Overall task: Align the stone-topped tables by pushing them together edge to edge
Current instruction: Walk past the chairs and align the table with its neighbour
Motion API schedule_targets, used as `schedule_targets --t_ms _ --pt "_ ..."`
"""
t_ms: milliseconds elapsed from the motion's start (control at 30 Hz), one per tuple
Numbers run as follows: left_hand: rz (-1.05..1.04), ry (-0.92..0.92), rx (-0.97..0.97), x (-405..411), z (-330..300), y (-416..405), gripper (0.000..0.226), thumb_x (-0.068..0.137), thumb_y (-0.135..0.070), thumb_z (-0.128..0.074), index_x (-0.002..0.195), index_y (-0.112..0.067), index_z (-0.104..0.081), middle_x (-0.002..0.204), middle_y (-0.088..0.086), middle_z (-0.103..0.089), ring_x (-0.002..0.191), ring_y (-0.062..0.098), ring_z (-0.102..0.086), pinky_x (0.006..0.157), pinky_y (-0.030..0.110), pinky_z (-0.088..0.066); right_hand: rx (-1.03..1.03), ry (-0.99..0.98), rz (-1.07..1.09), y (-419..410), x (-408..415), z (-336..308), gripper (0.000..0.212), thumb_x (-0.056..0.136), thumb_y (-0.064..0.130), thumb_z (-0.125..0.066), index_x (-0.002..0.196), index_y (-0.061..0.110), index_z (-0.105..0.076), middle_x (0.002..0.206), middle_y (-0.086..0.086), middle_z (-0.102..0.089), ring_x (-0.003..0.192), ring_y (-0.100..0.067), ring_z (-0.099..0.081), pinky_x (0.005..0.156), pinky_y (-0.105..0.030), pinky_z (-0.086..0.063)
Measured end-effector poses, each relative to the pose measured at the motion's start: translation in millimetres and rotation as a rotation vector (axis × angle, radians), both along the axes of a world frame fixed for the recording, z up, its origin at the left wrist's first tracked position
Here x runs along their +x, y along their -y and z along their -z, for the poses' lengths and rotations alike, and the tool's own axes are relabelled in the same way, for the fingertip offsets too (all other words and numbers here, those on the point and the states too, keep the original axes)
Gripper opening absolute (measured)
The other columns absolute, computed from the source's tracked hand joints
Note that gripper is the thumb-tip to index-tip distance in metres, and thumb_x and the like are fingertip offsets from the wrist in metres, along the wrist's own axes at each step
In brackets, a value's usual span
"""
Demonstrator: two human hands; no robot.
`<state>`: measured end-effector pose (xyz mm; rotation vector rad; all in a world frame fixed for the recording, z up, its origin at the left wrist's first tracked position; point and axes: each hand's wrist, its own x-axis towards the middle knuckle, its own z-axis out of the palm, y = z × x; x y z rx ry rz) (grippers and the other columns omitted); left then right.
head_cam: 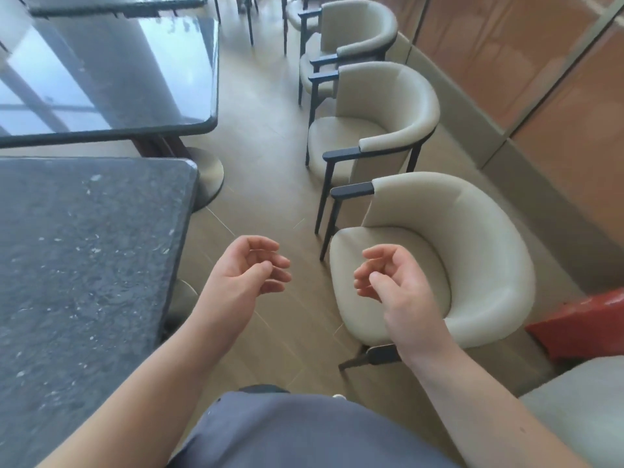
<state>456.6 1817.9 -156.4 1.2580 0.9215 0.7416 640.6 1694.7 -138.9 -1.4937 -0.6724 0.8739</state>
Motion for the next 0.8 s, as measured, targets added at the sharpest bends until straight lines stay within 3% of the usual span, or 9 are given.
schedule_targets --t_ms 167,433,600,800 --pt "-0.174 -0.057 0.005 -16 1 -32 0.031 0.098 0.011 -0.041 0.107 -0.012 -0.060 0.086 -0.001 -0.073 0.079 0.020 -0.071 0.073 0.030 -0.059 -0.042 -0.009 -0.136 -58 12 14 0.031 0.094 -0.012 -0.040 0.107 0.010 -0.059 0.077 0.006 -0.066 0.078 -0.011 -0.064 0.075 -0.025 -0.055" --pt "-0.340 -0.007 -0.074 -60 30 -123 0.029 0.085 -0.012 -0.049 0.111 -0.011 -0.063 0.092 0.004 -0.073 0.085 0.024 -0.072 0.074 0.031 -0.058 -0.111 0.009 -0.381 -182 -30 27 0.029 0.083 0.008 -0.043 0.107 0.016 -0.059 0.080 0.007 -0.067 0.079 -0.013 -0.063 0.076 -0.026 -0.054" --pt "-0.400 0.029 -0.121 -86 37 -198 0.030 0.082 -0.013 -0.049 0.108 -0.011 -0.063 0.089 0.003 -0.074 0.081 0.022 -0.071 0.071 0.029 -0.058 -0.149 0.036 -0.416 -268 -49 23 0.032 0.093 -0.010 -0.041 0.107 0.013 -0.059 0.080 0.003 -0.066 0.078 -0.015 -0.062 0.074 -0.027 -0.052" --pt "-0.426 0.026 -0.158 -101 38 -262 0.024 0.094 0.002 -0.045 0.108 -0.009 -0.061 0.086 -0.001 -0.073 0.080 0.020 -0.070 0.073 0.031 -0.059 -0.119 0.052 -0.421 -351 -66 19 0.031 0.094 -0.011 -0.040 0.108 0.011 -0.058 0.077 0.006 -0.067 0.077 -0.013 -0.063 0.073 -0.025 -0.055"
